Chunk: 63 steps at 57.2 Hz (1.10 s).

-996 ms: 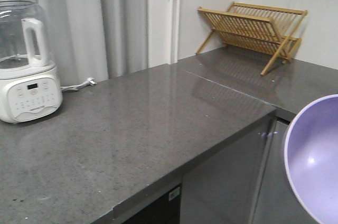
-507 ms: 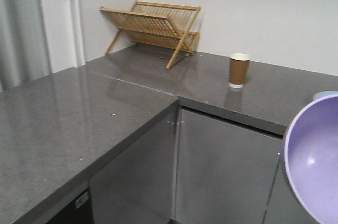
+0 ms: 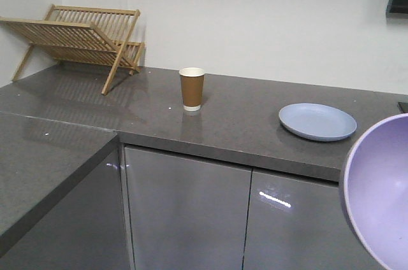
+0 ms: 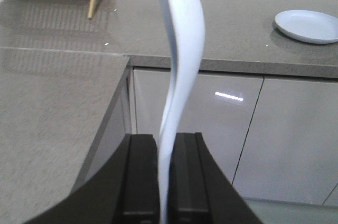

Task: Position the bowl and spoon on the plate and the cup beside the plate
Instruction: 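Drive the base along the counter to the paper cup and blue plate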

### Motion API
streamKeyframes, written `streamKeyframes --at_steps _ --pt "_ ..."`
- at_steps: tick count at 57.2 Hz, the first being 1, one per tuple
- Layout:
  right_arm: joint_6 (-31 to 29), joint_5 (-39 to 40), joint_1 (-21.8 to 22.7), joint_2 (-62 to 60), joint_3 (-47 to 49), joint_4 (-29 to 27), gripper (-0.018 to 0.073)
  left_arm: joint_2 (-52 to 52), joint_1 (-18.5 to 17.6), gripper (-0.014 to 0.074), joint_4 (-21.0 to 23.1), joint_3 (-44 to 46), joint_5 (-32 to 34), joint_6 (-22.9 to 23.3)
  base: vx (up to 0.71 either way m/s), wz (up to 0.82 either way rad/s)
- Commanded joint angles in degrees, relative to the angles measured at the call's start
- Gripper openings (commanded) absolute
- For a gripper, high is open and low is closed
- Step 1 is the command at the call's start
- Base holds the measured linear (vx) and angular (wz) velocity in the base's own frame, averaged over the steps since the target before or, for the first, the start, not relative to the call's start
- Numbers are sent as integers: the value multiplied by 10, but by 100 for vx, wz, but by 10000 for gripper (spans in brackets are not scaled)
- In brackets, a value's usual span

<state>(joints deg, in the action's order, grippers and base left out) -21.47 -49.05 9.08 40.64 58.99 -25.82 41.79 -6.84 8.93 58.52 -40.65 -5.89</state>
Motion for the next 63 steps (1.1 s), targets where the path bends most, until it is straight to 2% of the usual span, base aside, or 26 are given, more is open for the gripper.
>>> streamKeyframes --at_steps 1,63 --pt "-6 44 -1 1 16 -15 -8 0 -2 0 7 12 47 5 24 -26" --pt "-6 45 -1 0 16 -15 -8 0 -2 0 7 12 47 5 37 -12"
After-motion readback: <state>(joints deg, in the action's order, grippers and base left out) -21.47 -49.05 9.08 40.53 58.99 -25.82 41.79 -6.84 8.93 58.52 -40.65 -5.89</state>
